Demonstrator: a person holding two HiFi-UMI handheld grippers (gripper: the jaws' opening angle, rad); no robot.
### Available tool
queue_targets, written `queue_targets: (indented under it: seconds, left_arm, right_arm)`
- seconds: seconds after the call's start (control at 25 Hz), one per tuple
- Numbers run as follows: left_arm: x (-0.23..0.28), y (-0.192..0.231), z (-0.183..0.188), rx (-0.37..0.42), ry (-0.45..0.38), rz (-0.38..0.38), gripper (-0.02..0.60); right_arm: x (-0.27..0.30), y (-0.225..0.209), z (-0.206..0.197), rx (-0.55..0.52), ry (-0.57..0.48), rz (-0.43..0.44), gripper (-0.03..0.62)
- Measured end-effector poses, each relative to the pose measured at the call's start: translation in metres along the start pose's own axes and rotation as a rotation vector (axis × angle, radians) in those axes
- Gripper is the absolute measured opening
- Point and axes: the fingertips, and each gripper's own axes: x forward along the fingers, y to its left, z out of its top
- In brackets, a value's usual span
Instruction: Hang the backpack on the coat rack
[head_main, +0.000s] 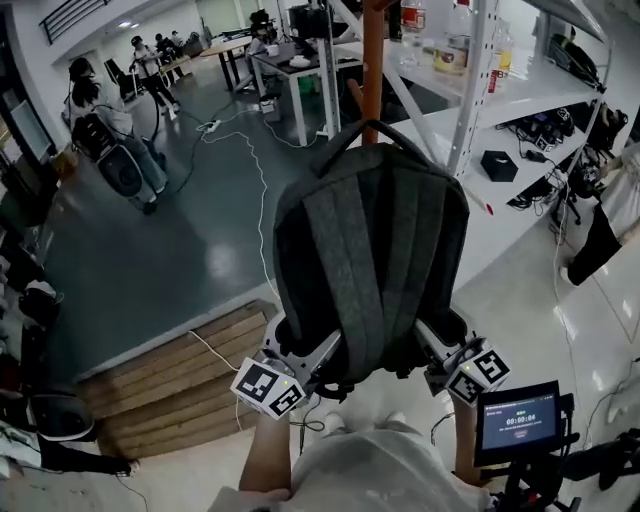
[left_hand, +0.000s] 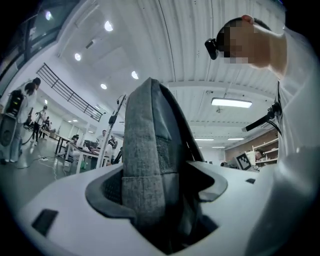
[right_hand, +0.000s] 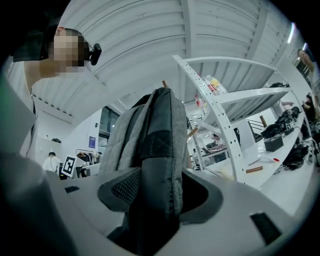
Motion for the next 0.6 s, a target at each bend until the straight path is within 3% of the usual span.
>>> queue_targets:
  seconds: [0.28, 0.6]
  left_arm:
    - [0.006, 0.010, 0.044, 0.038, -0.034, 0.073, 0.334]
    - [0.041, 0.019, 0.119, 0.108, -0.101, 0.024, 0.334]
  right_arm:
    - [0.030, -0.003, 0.042, -0.026, -0.029, 0.056, 0.241]
    - [0.054, -0.006, 0.120, -0.091, -0.127, 0.053, 0.241]
